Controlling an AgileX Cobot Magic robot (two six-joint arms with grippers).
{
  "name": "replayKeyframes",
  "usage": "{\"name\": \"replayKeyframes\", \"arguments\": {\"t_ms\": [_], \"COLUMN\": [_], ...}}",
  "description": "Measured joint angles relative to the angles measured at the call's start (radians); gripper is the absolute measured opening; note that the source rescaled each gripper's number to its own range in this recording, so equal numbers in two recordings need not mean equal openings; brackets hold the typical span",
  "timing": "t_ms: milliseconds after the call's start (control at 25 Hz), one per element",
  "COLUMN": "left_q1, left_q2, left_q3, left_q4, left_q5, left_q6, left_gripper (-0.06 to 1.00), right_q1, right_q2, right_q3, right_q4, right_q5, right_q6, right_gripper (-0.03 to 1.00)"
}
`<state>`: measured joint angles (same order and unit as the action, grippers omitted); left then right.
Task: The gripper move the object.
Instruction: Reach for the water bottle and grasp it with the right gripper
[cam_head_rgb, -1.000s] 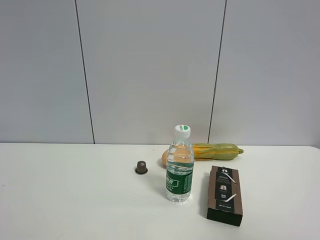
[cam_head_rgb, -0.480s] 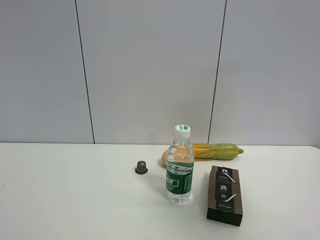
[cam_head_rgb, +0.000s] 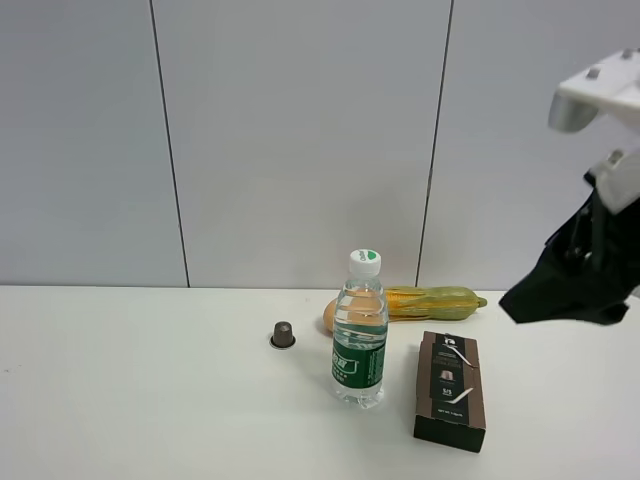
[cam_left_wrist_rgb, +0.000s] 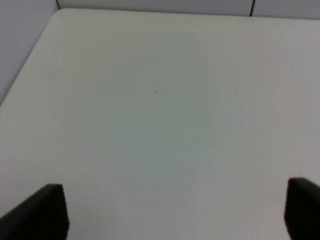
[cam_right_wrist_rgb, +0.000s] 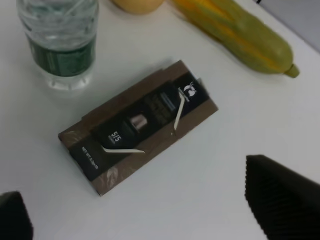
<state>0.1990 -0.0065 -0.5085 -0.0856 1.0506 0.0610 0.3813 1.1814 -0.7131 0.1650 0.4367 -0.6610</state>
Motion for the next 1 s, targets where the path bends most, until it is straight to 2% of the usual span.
{"name": "replayKeyframes", "arguments": {"t_ms": [160, 440, 720, 1000], "left_q1": [0.0, 0.0, 0.0, 0.0], "left_q2": [0.0, 0.0, 0.0, 0.0], "left_q3": [0.0, 0.0, 0.0, 0.0], "left_q4": [0.0, 0.0, 0.0, 0.0], "left_q5": [0.0, 0.0, 0.0, 0.0], "left_q6": [0.0, 0.0, 0.0, 0.0], "left_gripper": [1.0, 1.0, 1.0, 1.0], "right_q1": [0.002, 0.07, 0.143, 0.152], "right_q2": [0.087, 0.236, 0.376, 0.454], "right_q3": [0.074, 0.093, 0.093, 0.093], "right_q4": [0.055, 0.109, 0.114, 0.115], "right_q5": [-0.168, -0.355, -0.499, -0.65], "right_q6": [-0.001, -0.002, -0.003, 0.0], "right_gripper": [1.0, 1.0, 1.0, 1.0]}}
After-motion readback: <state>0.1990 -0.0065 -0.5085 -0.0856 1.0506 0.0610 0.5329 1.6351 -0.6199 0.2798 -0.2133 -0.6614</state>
